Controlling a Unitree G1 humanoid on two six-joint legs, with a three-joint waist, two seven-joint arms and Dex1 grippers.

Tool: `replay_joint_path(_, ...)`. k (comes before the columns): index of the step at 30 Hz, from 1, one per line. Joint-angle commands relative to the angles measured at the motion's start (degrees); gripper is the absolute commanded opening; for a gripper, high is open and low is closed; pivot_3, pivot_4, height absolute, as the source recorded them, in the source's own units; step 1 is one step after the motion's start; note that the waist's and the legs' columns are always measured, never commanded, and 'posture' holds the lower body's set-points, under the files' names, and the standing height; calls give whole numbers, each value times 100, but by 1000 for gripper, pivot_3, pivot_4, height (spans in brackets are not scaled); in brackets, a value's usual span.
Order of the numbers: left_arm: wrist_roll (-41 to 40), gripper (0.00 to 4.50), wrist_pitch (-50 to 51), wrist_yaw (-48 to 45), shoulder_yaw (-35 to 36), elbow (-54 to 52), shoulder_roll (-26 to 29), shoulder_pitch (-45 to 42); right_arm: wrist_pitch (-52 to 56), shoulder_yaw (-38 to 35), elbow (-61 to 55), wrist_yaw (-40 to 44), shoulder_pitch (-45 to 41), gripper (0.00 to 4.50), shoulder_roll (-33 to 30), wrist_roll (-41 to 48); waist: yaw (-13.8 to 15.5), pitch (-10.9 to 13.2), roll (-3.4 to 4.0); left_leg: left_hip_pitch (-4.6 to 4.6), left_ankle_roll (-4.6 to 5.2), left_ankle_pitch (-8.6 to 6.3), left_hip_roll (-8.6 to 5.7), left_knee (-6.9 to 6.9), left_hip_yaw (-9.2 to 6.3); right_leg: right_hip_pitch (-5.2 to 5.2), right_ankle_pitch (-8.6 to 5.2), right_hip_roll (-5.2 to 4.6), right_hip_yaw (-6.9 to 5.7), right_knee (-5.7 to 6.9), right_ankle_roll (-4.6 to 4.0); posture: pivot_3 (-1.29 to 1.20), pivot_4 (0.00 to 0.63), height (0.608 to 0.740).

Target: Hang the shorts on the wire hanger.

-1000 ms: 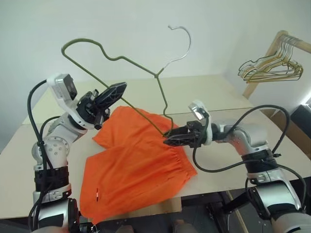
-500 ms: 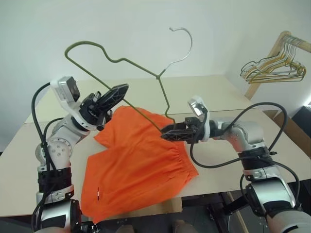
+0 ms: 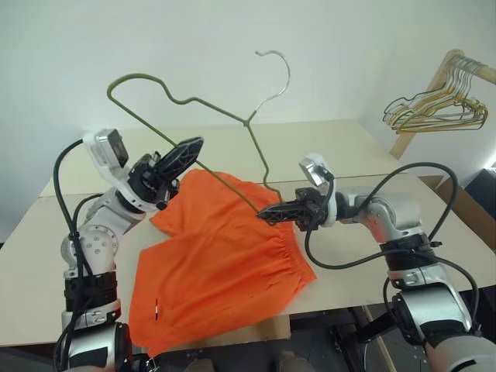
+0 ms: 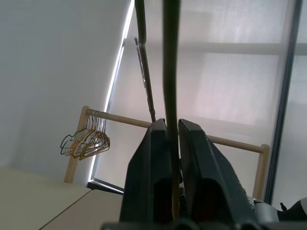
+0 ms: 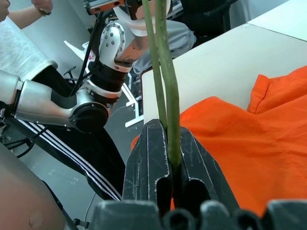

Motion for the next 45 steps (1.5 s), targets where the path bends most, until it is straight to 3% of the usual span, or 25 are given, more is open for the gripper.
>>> replay_joint_path(1, 272, 1663, -238, 2, -82, -11, -11, 54, 49, -326, -124, -117, -47, 0, 6, 169, 4, 0, 0, 0, 0, 0, 0, 0, 0, 0, 0, 0, 0, 0, 0, 8, 0, 740)
replay_joint_path(6, 1700, 3130, -618, -211, -885, 98, 589, 544, 471, -831, -249, -563, 179, 0, -68, 498, -3, 0, 2, 1, 0, 0, -1, 0, 0, 0, 0, 0, 0, 1, -1, 9, 0, 740)
replay_joint_path(10, 2880, 4381, -1084, -14, -1427, 158, 1023, 821, 1004, -1263, -570, -856, 697, 0, -591, 700, 45, 1, 3, -3, 0, 0, -1, 0, 1, 0, 0, -1, -1, -3, -1, 11, 0, 740)
replay_joint_path(11, 3147, 4460, -1260, -83, -1549, 127, 1169, 902, 1320, -1368, -610, -990, 811, 0, -775, 771, 76, 2, 2, -6, 0, 0, 0, 0, 0, 0, 0, -2, -6, -5, -1, 10, 0, 740)
replay_joint_path(17, 3899, 4460, -2101, -551, -1851, -283, 1734, 1232, 2353, -1760, -781, -1080, 1816, 0, -2021, 992, 155, 4, 6, -15, 2, -2, 2, 0, 2, -9, -5, -5, -11, -9, -6, -13, 0, 740)
replay_joint_path(22, 4267, 4460, -2673, -962, -2048, -229, 2021, 1181, 2733, -1526, -720, 17, 2746, 0, -3287, 1252, 155, 10, 18, -8, 2, -1, 2, 0, 10, -5, -6, -7, -6, -8, -3, -24, 0, 740)
replay_joint_path(27, 4428, 4460, -2960, -1161, -2088, -63, 2068, 1134, 2165, -922, -319, 1105, 3483, 0, -4262, 849, 100, 11, 20, 4, 3, -1, 7, 2, 16, 2, -31, -6, -2, -8, 35, -19, 0, 740)
replay_joint_path(33, 4512, 4460, -3021, -1269, -2145, -125, 2116, 1256, 1589, -554, 445, 1565, 3750, 0, -4556, 399, 2, 11, 22, 11, 3, -1, 7, 11, 28, 3, -32, -6, 9, -2, 40, -21, 0, 740)
replay_joint_path(45, 4474, 4460, -2999, -1242, -2181, -252, 1980, 1337, 1284, -300, 757, 1462, 3732, 0, -4128, 76, 2, 9, 43, 12, 3, -1, 6, 11, 34, 3, -32, -4, 19, 0, 42, -33, 0, 740)
